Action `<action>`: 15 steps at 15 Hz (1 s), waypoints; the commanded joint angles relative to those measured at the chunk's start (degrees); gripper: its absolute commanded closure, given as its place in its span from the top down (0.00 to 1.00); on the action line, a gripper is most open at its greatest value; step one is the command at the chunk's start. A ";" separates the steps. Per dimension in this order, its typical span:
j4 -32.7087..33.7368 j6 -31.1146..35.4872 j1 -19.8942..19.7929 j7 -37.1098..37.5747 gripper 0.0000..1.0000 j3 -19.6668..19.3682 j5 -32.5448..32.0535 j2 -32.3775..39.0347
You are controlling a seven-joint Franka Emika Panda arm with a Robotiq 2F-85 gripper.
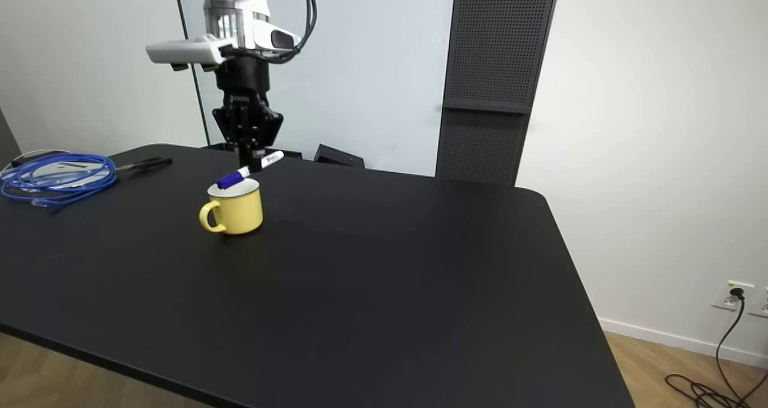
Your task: Put the marker in the yellow mug
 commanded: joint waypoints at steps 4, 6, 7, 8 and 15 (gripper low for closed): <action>10.04 -20.92 -0.37 2.20 0.04 2.89 1.32 -0.95; 13.82 -25.83 -0.60 1.64 0.04 3.11 2.34 0.66; 15.62 -28.05 -0.69 1.34 0.04 3.15 2.82 1.61; 17.15 -29.61 -0.82 1.18 0.04 3.08 3.42 2.51; 16.31 -29.28 -0.68 1.08 0.04 2.74 2.64 2.74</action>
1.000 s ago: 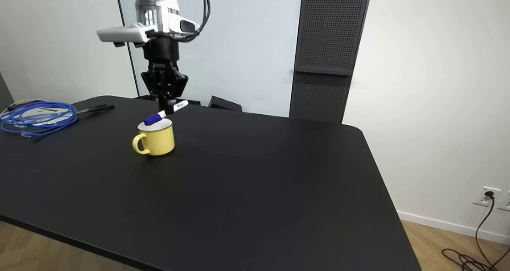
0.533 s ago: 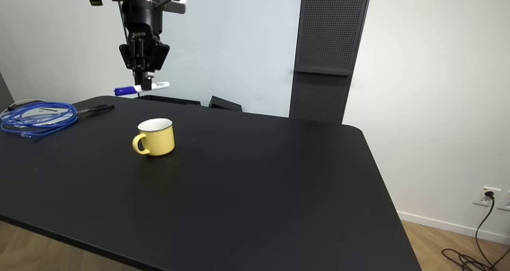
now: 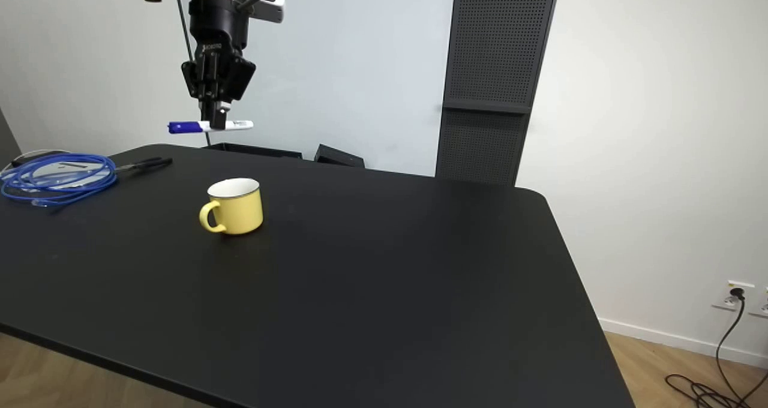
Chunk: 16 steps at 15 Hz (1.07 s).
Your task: Put the marker in the yellow mug
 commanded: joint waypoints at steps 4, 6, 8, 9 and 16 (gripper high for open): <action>7.65 -9.81 -1.25 -2.48 0.04 0.07 0.90 5.41; 12.62 -15.72 -1.15 -4.10 0.04 0.22 0.38 8.96; 18.33 -22.11 -0.38 -5.64 0.04 0.24 -2.15 13.08; 21.22 -24.65 0.19 -5.84 0.04 0.15 -3.58 15.15; 35.60 -32.48 3.84 -14.08 0.04 0.62 -12.49 26.15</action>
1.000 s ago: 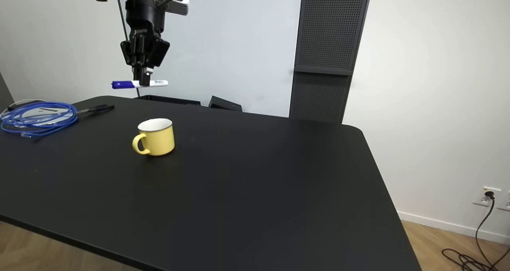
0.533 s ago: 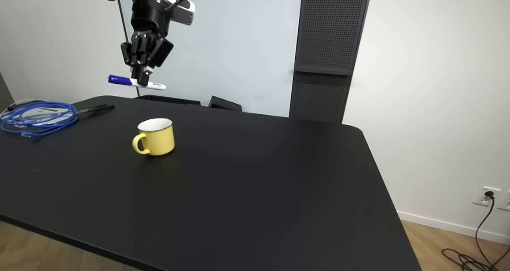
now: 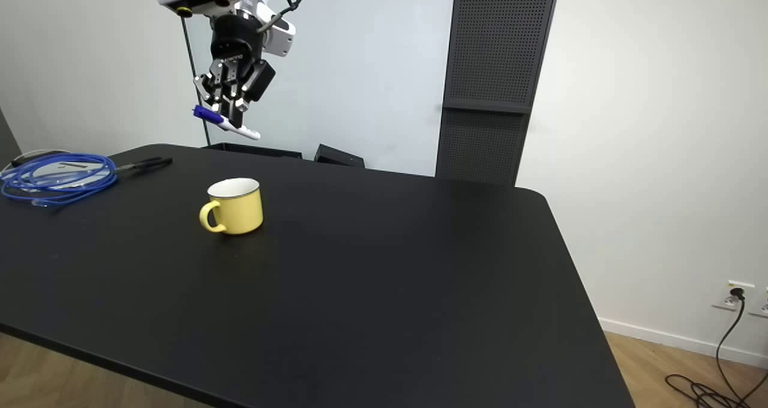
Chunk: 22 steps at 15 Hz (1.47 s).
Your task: Put the marker in the yellow mug
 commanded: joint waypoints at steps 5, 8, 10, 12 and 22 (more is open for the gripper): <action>11.30 -2.88 3.21 -10.64 0.04 1.57 -6.00 8.75; 13.27 -3.37 3.65 -13.05 0.04 1.76 -6.29 10.82; 14.35 -3.75 3.82 -14.54 0.04 1.86 -6.46 12.08; 15.45 -4.37 3.98 -15.91 0.04 1.95 -6.64 13.35; 19.48 -6.80 4.71 -19.79 0.04 2.47 -6.67 18.26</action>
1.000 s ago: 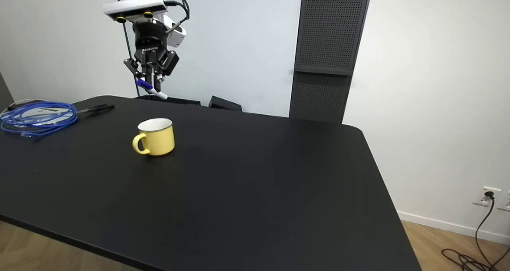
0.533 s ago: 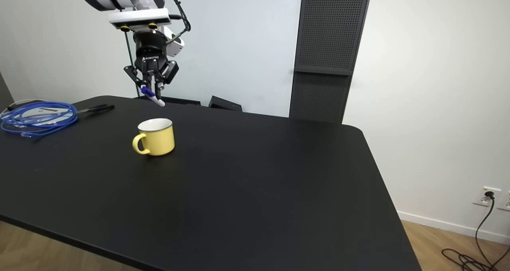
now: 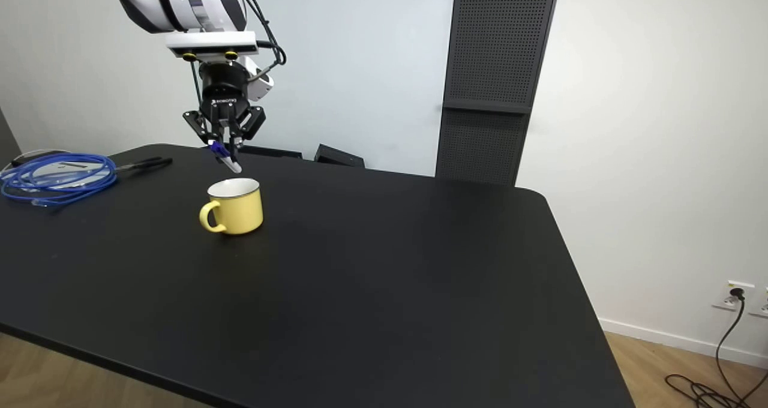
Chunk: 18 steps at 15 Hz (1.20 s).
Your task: Put the marker in the yellow mug
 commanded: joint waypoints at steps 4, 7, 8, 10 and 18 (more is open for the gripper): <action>6.27 -3.32 0.51 -2.25 0.04 0.21 -1.08 4.10; 7.78 -3.96 0.67 -3.30 0.04 0.22 -1.34 5.43; 8.42 -4.24 0.75 -3.72 0.04 0.21 -1.46 5.98; 9.56 -4.72 0.99 -4.46 0.04 0.23 -1.83 7.02; 14.12 -6.51 2.46 -6.61 0.48 0.09 -3.22 10.89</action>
